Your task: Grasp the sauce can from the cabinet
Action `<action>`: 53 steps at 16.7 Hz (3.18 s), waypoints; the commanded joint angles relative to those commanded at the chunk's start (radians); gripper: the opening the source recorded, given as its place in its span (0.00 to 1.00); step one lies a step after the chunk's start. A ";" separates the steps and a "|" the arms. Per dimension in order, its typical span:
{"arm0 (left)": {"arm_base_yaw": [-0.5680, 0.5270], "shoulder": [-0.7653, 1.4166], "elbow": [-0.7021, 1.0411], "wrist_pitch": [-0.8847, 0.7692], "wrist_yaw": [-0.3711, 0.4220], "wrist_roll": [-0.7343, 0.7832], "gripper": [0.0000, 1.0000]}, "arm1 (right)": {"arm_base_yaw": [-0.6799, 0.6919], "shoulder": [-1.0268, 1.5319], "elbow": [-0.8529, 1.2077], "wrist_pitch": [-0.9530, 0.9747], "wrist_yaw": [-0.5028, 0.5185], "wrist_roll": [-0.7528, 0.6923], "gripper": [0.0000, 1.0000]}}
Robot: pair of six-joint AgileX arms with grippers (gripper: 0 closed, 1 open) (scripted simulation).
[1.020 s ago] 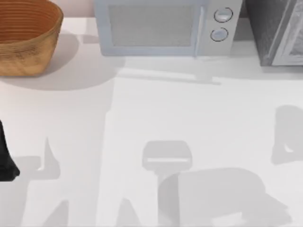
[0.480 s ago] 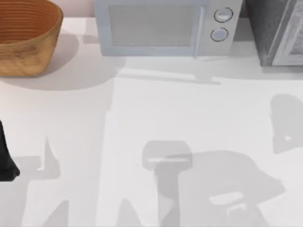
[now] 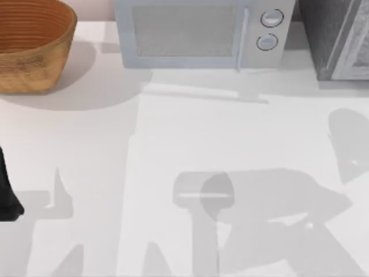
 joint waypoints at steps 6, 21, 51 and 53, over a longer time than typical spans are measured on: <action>0.000 0.000 0.000 0.000 0.000 0.000 1.00 | -0.057 0.270 0.047 0.226 -0.153 0.006 0.00; 0.000 0.000 0.000 0.000 0.000 0.000 1.00 | -0.143 0.687 0.120 0.574 -0.392 0.014 0.00; 0.000 0.000 0.000 0.000 0.000 0.000 1.00 | 0.060 0.855 0.248 0.597 -0.187 -0.002 1.00; 0.000 0.000 0.000 0.000 0.000 0.000 1.00 | 0.060 0.855 0.248 0.597 -0.187 -0.002 1.00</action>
